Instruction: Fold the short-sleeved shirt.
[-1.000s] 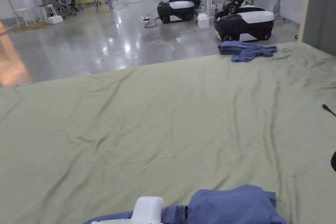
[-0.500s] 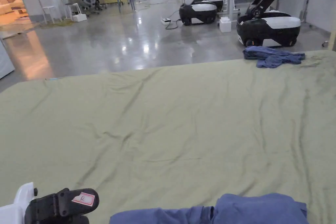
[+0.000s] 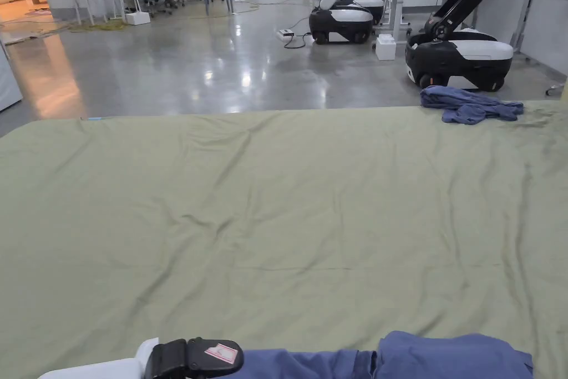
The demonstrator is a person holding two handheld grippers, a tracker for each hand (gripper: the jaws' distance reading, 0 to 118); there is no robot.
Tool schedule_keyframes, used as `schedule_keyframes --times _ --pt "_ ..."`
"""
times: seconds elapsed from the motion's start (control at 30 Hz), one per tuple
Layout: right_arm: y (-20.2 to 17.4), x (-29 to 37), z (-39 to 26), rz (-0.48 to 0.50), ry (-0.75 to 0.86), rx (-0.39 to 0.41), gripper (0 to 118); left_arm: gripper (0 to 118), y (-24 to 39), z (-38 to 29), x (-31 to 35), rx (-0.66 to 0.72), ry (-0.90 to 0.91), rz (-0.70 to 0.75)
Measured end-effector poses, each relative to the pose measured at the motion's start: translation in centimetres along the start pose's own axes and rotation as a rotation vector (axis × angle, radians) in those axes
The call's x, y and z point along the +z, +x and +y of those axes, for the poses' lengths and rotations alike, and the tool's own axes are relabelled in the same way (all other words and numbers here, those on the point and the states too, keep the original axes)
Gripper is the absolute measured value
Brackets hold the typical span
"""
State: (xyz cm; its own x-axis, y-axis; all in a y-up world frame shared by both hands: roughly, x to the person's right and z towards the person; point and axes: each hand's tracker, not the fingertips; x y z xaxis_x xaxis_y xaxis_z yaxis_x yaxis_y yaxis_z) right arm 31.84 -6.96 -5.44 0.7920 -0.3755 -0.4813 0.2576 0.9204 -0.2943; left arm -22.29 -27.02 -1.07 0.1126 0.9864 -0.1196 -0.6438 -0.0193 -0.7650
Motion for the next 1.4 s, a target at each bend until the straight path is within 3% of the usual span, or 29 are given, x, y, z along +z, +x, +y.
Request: schedule_keyframes --times 0.07,0.1,0.13,0.17,0.23,0.33,0.5,0.67,0.73,0.83,1.03,1.2,1.3,1.33,1.37,1.4 --pt "-0.3 0.1 0.0 0.000 0.002 0.002 4 114 0.4 -0.2 0.0 -0.066 -0.039 0.020" --pt "-0.4 0.2 0.0 0.001 0.003 0.005 4 96 0.4 -0.4 0.2 -0.086 -0.050 0.033" --pt "-0.5 0.2 0.1 0.000 0.002 0.010 4 63 0.3 -0.5 0.7 -0.083 -0.025 0.088" --pt "-0.6 0.2 0.1 0.000 0.002 0.014 4 5 -0.1 -0.6 0.9 -0.082 -0.001 0.158" --pt "-0.7 0.1 0.1 0.003 0.003 0.013 4 5 -1.4 -0.6 2.3 -0.025 0.054 0.242" --pt "-1.2 -0.1 0.1 0.017 0.004 0.006 4 5 -2.6 -1.0 4.2 0.058 0.121 0.173" --pt "-1.4 -0.4 0.3 0.017 0.003 0.016 4 5 -0.4 -1.8 10.0 -0.031 0.189 0.267" --pt "-1.3 -0.9 0.0 0.032 0.008 -0.001 4 5 1.6 -2.0 18.1 -0.085 0.334 0.560" --pt "-1.3 -1.2 -0.2 0.043 0.001 -0.006 4 5 3.2 -2.6 18.6 -0.064 0.407 0.519" --pt "-1.0 -1.4 -0.5 0.060 -0.010 -0.015 4 5 7.3 -3.1 15.5 -0.197 0.353 0.485" --pt "0.7 -0.1 -0.9 0.059 -0.001 -0.053 4 5 14.6 -4.6 0.6 -0.411 0.119 0.462" --pt "2.7 1.9 -0.8 0.002 0.018 -0.070 4 5 12.6 -4.2 -12.3 -0.560 -0.045 0.675" --pt "3.9 3.2 -0.7 -0.045 0.035 -0.071 4 7 10.7 -4.9 -17.1 -0.755 -0.074 0.870" --pt "4.2 3.5 -0.7 -0.053 0.037 -0.073 4 15 10.9 -5.3 -18.1 -0.799 -0.064 0.898" --pt "4.5 3.7 -0.7 -0.062 0.040 -0.074 4 39 11.4 -5.6 -18.2 -0.805 -0.070 0.861" --pt "4.7 3.7 -0.7 -0.071 0.041 -0.078 4 72 11.8 -5.6 -17.6 -0.799 -0.077 0.823"
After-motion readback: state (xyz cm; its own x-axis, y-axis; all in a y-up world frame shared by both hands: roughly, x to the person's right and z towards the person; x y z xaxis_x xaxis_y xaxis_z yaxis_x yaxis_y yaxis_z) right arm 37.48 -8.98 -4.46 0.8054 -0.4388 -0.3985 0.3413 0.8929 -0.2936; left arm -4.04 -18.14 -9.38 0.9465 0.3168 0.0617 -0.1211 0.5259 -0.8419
